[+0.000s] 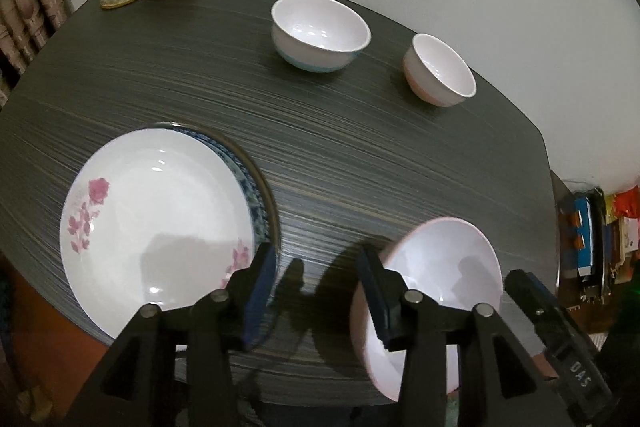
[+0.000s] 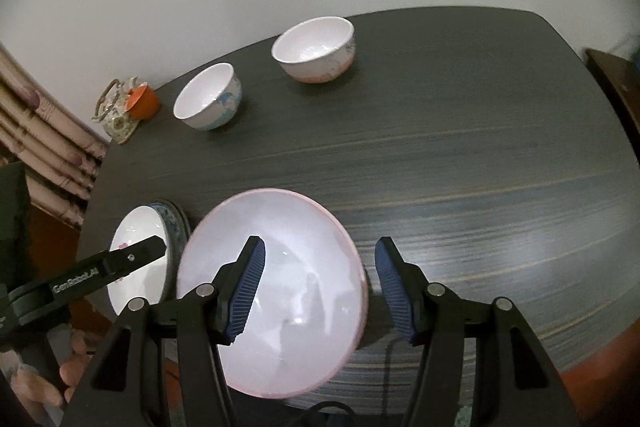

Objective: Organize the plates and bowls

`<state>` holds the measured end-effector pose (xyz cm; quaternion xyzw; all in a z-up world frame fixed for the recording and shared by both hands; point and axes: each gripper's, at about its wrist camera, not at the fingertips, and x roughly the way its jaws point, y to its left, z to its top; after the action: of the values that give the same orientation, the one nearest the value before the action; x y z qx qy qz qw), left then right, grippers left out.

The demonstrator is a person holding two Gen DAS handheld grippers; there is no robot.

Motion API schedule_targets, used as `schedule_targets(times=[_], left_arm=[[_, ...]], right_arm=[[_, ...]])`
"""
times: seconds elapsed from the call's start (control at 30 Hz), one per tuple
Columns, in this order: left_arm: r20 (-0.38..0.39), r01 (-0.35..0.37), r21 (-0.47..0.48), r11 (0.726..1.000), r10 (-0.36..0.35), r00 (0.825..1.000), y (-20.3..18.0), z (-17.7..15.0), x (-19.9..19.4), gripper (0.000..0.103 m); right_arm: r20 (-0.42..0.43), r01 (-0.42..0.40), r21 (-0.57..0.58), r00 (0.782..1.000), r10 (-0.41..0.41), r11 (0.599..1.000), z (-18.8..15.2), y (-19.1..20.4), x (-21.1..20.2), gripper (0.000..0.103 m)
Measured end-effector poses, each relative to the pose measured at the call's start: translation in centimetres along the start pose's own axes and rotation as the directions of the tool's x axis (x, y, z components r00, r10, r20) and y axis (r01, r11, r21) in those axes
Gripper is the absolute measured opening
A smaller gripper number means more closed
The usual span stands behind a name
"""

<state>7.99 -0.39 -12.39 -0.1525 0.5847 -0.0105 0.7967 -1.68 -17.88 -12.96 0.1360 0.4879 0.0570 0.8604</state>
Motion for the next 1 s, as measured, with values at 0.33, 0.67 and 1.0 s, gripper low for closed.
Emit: schedule_targets(times=[0.33,0.67,1.0], left_arm=[[0.017,-0.034,-0.043,0.998,0.035,0.999,2.8,2.2,-0.3,0.044],[0.021,-0.039,-0.091,0.995,0.042,0.999,4.9,6.3,0.6,0.046],[0.033,-0.055,-0.12,0.991,0.06,0.998,5.5,11.8,3.2,0.047]], right_arm=[[-0.002,-0.025,-0.089,1.0,0.025,0.996,2.6,3.3,0.3,0.057],[-0.012,-0.069,-0.172,0.998,0.068,0.983,7.0,7.2,2.0,0.057],[-0.076,-0.124,-0.16,0.991,0.113,0.979,12.3,8.9,7.1,0.058]])
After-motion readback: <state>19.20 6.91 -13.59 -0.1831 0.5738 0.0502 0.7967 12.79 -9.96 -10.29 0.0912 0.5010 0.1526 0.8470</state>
